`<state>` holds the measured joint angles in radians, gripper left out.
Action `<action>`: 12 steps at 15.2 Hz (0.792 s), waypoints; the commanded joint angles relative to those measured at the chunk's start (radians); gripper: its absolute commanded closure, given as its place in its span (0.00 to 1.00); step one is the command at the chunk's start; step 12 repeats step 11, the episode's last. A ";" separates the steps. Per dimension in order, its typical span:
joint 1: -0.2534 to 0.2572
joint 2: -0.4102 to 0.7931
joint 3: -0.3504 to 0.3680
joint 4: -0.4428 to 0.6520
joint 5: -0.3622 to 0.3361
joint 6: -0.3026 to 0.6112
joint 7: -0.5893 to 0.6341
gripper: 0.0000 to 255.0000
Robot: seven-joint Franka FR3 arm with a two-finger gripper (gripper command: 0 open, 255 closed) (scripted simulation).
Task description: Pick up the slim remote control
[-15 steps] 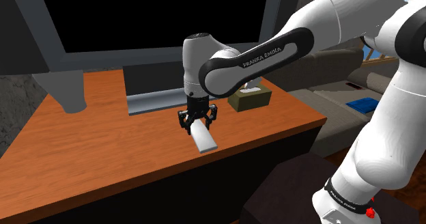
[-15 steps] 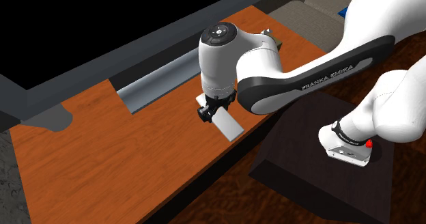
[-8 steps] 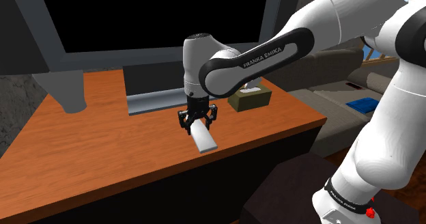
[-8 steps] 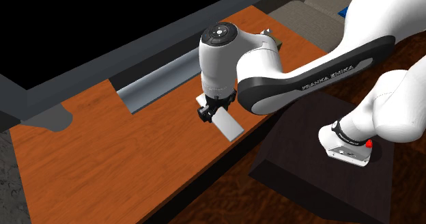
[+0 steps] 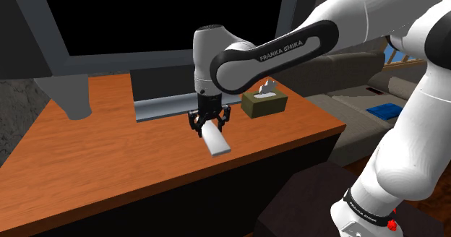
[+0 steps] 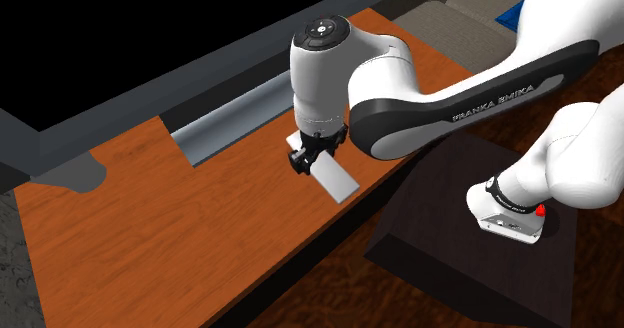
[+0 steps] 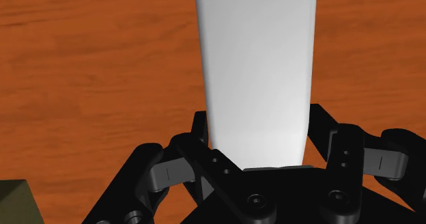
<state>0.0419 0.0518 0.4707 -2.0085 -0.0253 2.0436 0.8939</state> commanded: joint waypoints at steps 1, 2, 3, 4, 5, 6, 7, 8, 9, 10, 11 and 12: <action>-0.001 -0.009 0.000 0.018 0.005 -0.026 -0.004 1.00; -0.001 -0.014 0.000 0.027 0.007 -0.039 -0.005 1.00; -0.002 -0.018 0.000 0.036 0.009 -0.052 -0.007 1.00; -0.002 -0.022 0.000 0.045 0.011 -0.065 -0.008 1.00; -0.002 -0.025 -0.001 0.055 0.013 -0.078 -0.010 1.00; -0.003 -0.029 -0.001 0.065 0.015 -0.091 -0.011 1.00; -0.003 -0.032 -0.001 0.075 0.017 -0.104 -0.012 1.00; -0.003 -0.035 -0.001 0.086 0.018 -0.117 -0.013 1.00; -0.003 -0.037 -0.001 0.096 0.019 -0.130 -0.014 1.00; -0.003 -0.038 -0.001 0.098 0.020 -0.132 -0.014 1.00; -0.003 -0.038 -0.001 0.098 0.020 -0.132 -0.014 1.00; -0.003 -0.038 -0.001 0.098 0.020 -0.132 -0.014 1.00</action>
